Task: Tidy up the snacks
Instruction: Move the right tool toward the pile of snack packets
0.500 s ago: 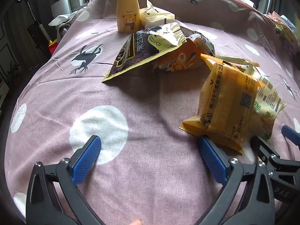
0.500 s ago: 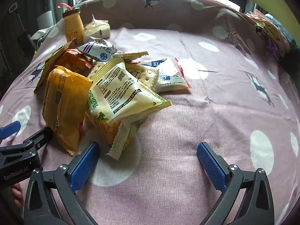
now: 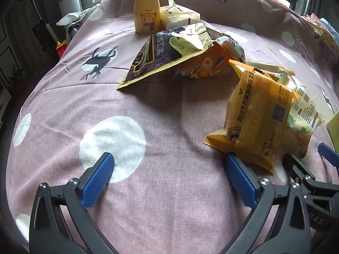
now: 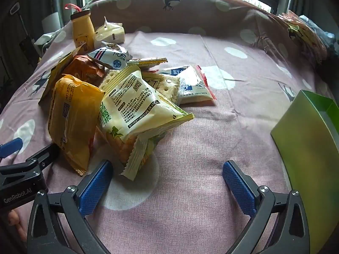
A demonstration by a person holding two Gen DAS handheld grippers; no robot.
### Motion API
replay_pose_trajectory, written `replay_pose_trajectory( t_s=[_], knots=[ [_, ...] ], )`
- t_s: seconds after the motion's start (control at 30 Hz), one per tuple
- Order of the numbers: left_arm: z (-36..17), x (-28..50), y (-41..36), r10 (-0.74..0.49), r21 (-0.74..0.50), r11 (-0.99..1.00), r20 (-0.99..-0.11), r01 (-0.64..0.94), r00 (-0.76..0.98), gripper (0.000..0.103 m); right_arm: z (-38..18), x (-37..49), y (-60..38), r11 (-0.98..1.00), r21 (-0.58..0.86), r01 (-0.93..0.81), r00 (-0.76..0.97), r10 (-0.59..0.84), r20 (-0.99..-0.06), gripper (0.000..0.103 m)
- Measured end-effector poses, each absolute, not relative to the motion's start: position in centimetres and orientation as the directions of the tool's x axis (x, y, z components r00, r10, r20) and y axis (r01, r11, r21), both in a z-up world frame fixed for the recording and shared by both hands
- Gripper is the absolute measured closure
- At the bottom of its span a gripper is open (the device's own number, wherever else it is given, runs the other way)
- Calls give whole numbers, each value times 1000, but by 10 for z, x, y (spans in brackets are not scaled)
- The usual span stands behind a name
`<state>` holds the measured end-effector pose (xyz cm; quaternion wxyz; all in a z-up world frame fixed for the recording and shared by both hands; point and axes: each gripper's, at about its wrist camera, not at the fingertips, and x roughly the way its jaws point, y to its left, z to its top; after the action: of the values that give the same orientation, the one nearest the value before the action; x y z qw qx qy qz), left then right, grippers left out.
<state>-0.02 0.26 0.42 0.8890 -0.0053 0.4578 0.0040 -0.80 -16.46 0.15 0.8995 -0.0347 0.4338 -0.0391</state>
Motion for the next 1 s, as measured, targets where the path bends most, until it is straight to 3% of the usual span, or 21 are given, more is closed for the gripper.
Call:
replay_pose_trajectory(
  t_s=[1.0],
  knots=[
    [4, 4, 6, -27, -10, 999, -855, 36, 518, 0, 4, 0, -163, 994, -102, 32, 590, -101, -801, 0]
  ],
)
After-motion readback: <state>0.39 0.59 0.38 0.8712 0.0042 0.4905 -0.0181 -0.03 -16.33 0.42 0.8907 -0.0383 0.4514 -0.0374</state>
